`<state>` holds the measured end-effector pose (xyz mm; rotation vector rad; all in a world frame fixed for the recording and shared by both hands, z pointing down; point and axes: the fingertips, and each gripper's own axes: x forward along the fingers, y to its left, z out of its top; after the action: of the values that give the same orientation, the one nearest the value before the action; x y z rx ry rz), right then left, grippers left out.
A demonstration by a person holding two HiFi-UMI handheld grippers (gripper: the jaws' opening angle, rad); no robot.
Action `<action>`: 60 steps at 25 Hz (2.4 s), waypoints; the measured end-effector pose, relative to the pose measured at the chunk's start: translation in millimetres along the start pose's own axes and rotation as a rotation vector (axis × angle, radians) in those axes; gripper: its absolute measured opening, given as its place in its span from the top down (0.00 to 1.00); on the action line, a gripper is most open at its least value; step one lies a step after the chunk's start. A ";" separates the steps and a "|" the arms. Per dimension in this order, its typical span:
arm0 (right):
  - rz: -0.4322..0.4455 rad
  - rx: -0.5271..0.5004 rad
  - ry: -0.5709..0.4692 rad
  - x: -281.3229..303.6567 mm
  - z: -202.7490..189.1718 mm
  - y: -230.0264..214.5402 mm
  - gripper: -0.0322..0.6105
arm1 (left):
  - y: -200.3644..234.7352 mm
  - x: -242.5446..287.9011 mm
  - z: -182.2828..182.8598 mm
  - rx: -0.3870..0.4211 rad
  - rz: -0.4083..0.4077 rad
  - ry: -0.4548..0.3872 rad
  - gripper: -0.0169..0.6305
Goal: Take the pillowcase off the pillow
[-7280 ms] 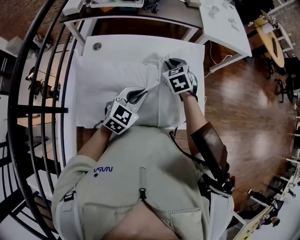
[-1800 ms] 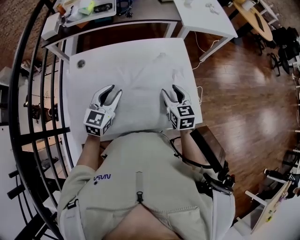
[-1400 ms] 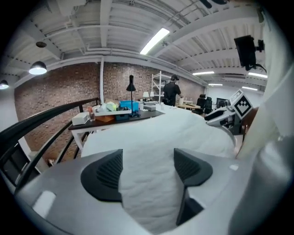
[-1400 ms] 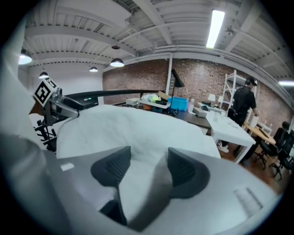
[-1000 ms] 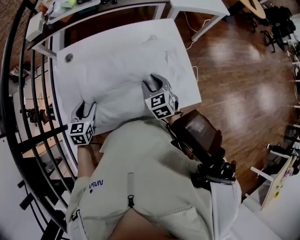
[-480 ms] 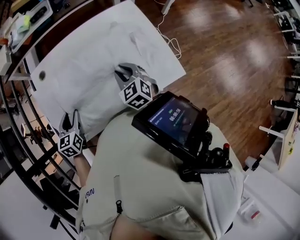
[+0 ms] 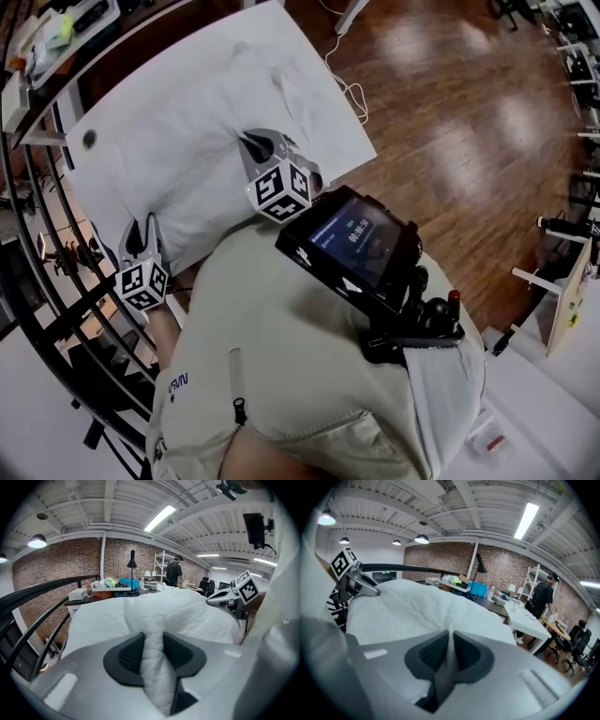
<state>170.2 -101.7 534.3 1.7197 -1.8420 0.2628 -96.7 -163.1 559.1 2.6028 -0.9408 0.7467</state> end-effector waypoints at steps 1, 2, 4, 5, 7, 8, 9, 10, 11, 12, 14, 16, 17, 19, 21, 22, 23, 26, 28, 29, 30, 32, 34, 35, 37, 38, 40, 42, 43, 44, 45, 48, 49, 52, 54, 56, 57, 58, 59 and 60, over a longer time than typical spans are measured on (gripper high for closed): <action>-0.001 0.000 -0.007 -0.8 1.9 0.3 0.91 | 0.4 -2.3 1.5 0.001 0.009 -0.010 0.79; -0.002 0.003 -0.016 -2.0 4.3 0.1 0.91 | 0.5 -4.8 3.7 -0.002 0.019 -0.023 0.81; -0.005 0.019 -0.043 -7.0 10.5 -4.1 0.92 | -1.7 -9.5 11.8 -0.017 0.030 -0.058 0.88; -0.010 0.033 -0.059 -10.4 14.1 -8.0 0.92 | -3.6 -11.0 17.7 -0.027 0.031 -0.077 0.90; -0.019 0.070 -0.090 -16.3 21.8 -15.6 0.93 | -6.2 -13.3 30.8 -0.039 0.030 -0.112 0.92; -0.023 0.086 -0.103 -18.4 26.2 -18.4 0.93 | -6.5 -14.8 37.2 -0.040 0.029 -0.126 0.92; -0.026 0.099 -0.115 -20.6 31.1 -20.7 0.93 | -6.5 -16.9 43.5 -0.040 0.029 -0.139 0.93; -0.029 0.110 -0.126 -23.1 36.5 -22.9 0.93 | -6.5 -19.6 49.9 -0.040 0.028 -0.154 0.93; -0.032 0.117 -0.139 -26.2 42.1 -25.0 0.93 | -6.6 -23.1 56.4 -0.040 0.027 -0.169 0.93; -0.037 0.123 -0.151 -29.6 48.0 -27.1 0.93 | -7.0 -27.0 63.1 -0.039 0.025 -0.185 0.93; -0.051 0.127 -0.175 -36.7 59.4 -33.2 0.93 | -9.5 -34.7 78.0 -0.035 0.017 -0.222 0.93; -0.075 0.129 -0.196 -44.1 69.2 -44.8 0.93 | -16.5 -39.7 95.8 -0.021 -0.002 -0.263 0.94; -0.090 0.128 -0.206 -48.1 73.5 -53.0 0.93 | -21.8 -41.2 105.5 -0.011 -0.017 -0.285 0.94; -0.128 0.120 -0.225 -56.2 81.3 -72.4 0.93 | -33.8 -41.2 125.0 0.011 -0.051 -0.332 0.93; -0.166 0.104 -0.238 -61.2 87.0 -92.3 0.93 | -44.5 -34.6 141.5 0.033 -0.088 -0.364 0.93; -0.181 0.097 -0.238 -61.5 88.1 -101.6 0.93 | -48.8 -28.4 147.5 0.042 -0.107 -0.369 0.93; -0.195 0.092 -0.233 -60.2 87.8 -110.5 0.93 | -52.7 -20.8 151.7 0.049 -0.124 -0.367 0.93; -0.229 0.080 -0.198 -49.1 77.9 -134.4 0.93 | -66.7 5.1 151.0 0.079 -0.172 -0.330 0.93; -0.241 0.074 -0.160 -36.4 64.5 -146.7 0.93 | -75.9 24.1 141.7 0.085 -0.198 -0.288 0.93; -0.242 0.071 -0.132 -28.1 55.6 -150.8 0.93 | -78.7 34.8 135.0 0.083 -0.202 -0.260 0.93; -0.236 0.068 -0.099 -18.1 44.6 -152.9 0.93 | -79.9 46.6 126.6 0.081 -0.198 -0.228 0.93; -0.201 0.059 -0.013 6.0 15.8 -149.4 0.92 | -78.0 71.8 103.5 0.077 -0.178 -0.154 0.91; -0.153 0.055 0.070 28.9 -15.7 -139.1 0.88 | -76.4 90.5 78.6 0.056 -0.188 -0.092 0.87; -0.133 0.065 0.093 36.9 -28.4 -134.6 0.87 | -76.7 94.8 69.7 0.043 -0.201 -0.077 0.82; -0.113 0.105 0.094 43.9 -42.3 -132.1 0.83 | -77.0 94.9 63.5 0.027 -0.214 -0.082 0.75; -0.109 0.122 0.086 44.0 -44.3 -134.1 0.83 | -76.7 93.4 64.4 0.026 -0.213 -0.094 0.74; -0.109 0.143 0.072 40.7 -42.2 -140.6 0.81 | -75.2 91.0 67.3 0.026 -0.208 -0.112 0.72; -0.130 0.178 0.049 30.3 -34.3 -146.5 0.79 | -73.1 84.8 69.3 0.020 -0.206 -0.119 0.70; -0.152 0.202 0.026 21.7 -28.5 -148.9 0.77 | -71.6 78.4 71.6 0.014 -0.203 -0.126 0.69; -0.176 0.226 -0.003 11.8 -22.0 -150.4 0.76 | -69.9 69.9 75.5 0.007 -0.198 -0.140 0.69; -0.197 0.246 -0.033 2.2 -15.8 -149.6 0.76 | -68.5 59.9 80.8 0.000 -0.192 -0.162 0.70; -0.193 0.257 -0.054 -11.4 -13.1 -123.8 0.80 | -70.2 29.1 94.6 -0.018 -0.191 -0.229 0.73; -0.175 0.241 -0.034 -8.3 -18.9 -108.6 0.80 | -72.8 22.5 96.1 -0.024 -0.198 -0.239 0.73; -0.160 0.151 0.037 9.2 -39.4 -70.3 0.92 | -87.3 20.4 87.1 -0.029 -0.239 -0.214 0.73; -0.179 0.109 0.066 14.5 -44.8 -59.7 0.94 | -96.6 28.2 76.5 -0.012 -0.255 -0.184 0.73; -0.189 0.094 0.082 14.6 -45.3 -58.6 0.95 | -96.2 37.7 74.6 0.006 -0.224 -0.192 0.73; -0.187 0.095 0.082 14.1 -44.9 -60.0 0.95 | -93.2 43.5 76.7 0.015 -0.197 -0.208 0.74; -0.181 0.101 0.078 14.0 -44.6 -61.9 0.95 | -90.7 50.9 78.3 0.023 -0.176 -0.218 0.77; -0.174 0.111 0.071 14.2 -44.6 -64.2 0.95 | -90.2 60.2 77.7 0.034 -0.169 -0.215 0.81; -0.168 0.123 0.066 15.1 -45.3 -66.5 0.95 | -91.1 71.0 74.1 0.045 -0.173 -0.199 0.82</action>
<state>247.2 -100.0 562.2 1.9138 -1.6534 0.3662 37.3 -161.9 529.8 2.7932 -0.7444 0.4764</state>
